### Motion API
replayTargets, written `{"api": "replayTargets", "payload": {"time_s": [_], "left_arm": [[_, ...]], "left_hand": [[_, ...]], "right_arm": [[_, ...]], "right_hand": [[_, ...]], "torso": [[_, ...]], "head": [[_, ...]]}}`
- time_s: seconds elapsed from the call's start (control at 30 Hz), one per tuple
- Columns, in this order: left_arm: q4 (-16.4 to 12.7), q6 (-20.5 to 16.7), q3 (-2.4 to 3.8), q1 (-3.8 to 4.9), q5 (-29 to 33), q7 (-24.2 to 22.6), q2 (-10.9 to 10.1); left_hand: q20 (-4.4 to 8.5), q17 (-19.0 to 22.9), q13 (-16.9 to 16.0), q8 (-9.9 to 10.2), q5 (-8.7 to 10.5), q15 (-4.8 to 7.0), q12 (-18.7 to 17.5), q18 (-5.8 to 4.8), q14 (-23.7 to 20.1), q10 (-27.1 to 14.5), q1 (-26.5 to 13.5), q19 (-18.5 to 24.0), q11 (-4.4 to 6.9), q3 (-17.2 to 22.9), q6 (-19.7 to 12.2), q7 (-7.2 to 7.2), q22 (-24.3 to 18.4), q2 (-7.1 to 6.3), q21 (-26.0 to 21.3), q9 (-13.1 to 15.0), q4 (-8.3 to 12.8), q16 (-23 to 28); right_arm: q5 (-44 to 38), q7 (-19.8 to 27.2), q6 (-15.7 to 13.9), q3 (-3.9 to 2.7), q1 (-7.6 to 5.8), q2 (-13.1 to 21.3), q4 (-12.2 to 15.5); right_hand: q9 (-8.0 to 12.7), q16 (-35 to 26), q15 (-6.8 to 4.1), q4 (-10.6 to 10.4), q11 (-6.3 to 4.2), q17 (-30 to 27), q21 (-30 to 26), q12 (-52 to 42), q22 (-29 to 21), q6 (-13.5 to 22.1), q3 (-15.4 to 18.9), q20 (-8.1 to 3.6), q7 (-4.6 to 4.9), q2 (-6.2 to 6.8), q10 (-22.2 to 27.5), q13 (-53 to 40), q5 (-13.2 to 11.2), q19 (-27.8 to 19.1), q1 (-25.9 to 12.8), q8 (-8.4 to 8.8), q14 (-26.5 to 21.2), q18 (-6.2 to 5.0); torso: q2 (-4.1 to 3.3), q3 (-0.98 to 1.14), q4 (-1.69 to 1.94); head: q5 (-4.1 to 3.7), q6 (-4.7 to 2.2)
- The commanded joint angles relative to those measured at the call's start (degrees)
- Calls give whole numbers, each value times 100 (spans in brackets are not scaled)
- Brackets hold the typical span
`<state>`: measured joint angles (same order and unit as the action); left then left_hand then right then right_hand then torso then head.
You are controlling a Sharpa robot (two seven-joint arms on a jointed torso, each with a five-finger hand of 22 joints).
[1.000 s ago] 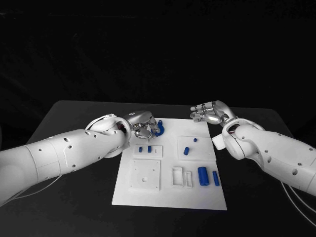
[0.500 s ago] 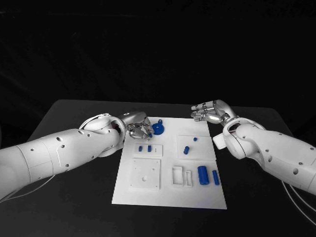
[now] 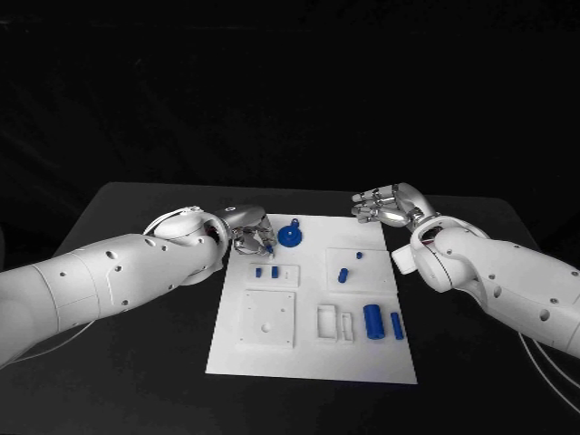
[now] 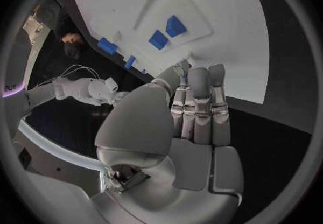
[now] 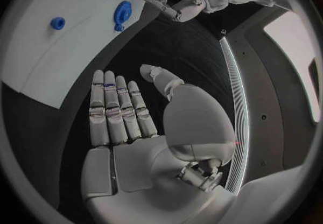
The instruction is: Assemble the parts on the task board
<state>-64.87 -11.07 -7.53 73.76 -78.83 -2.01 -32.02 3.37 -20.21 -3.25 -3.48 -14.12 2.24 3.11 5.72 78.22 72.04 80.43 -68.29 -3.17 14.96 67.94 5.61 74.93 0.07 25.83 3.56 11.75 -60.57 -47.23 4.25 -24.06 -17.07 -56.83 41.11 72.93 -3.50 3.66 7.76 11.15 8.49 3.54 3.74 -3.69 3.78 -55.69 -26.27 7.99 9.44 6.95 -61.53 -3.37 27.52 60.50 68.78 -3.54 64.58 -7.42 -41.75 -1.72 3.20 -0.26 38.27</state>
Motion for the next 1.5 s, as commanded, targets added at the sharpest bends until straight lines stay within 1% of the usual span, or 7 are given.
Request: {"api": "replayTargets", "payload": {"time_s": [0.03, 0.77, 1.13, 1.5], "left_arm": [[7, 73, 4, -8, -151, 49, 13], [-95, 194, 1, -19, -140, 79, 23], [-96, 287, -1, -23, -134, 105, 21], [-8, 298, -9, -73, -147, 130, 65]], "left_hand": [[-10, -8, -5, -7, 33, 0, 17, 39, 50, -10, -29, -16, 4, -33, -11, 14, 122, -34, 26, 5, -12, 13], [-8, -14, -5, -8, 78, 3, 17, 32, 51, -1, -23, -28, 9, -63, -1, 12, 117, -20, 3, 5, -47, 21], [-6, -15, -5, -7, 78, 3, 16, 32, 50, -4, -4, -29, 7, -66, -4, 12, 120, -20, -6, 5, -39, 26], [-8, -20, -5, -6, 72, -2, 16, 35, 40, -21, 12, -24, 0, -59, -22, 19, 125, -20, -2, 5, -28, 26]], "right_arm": [[-11, 61, 35, -2, 2, -2, 5], [-11, 68, 40, -3, 3, -19, -14], [-12, 71, 40, -3, 3, -24, -19], [-12, 71, 43, -3, 3, -24, -18]], "right_hand": [[4, -18, 7, -11, -6, -8, 8, 13, -7, -35, -36, 8, -2, -9, 22, 6, 10, -18, -25, 9, -35, -30], [4, -18, 7, -11, -6, -8, 8, 13, -7, -35, -36, 8, -2, -9, 22, 6, 10, -18, -25, 9, -35, -30], [3, -19, 6, -8, -7, -8, 7, 12, -7, -43, -49, 7, -2, -12, 19, 6, 11, -19, -22, 8, -36, -30], [3, -19, 6, -8, -7, -8, 7, 12, -7, -43, -49, 7, -2, -12, 19, 6, 11, -19, -22, 8, -36, -30]], "torso": [[0, 0, 1], [-1, 7, -3], [-2, 2, -2], [-1, 4, -3]], "head": [[2, 7], [-2, 11], [-6, 13], [-5, 21]]}}
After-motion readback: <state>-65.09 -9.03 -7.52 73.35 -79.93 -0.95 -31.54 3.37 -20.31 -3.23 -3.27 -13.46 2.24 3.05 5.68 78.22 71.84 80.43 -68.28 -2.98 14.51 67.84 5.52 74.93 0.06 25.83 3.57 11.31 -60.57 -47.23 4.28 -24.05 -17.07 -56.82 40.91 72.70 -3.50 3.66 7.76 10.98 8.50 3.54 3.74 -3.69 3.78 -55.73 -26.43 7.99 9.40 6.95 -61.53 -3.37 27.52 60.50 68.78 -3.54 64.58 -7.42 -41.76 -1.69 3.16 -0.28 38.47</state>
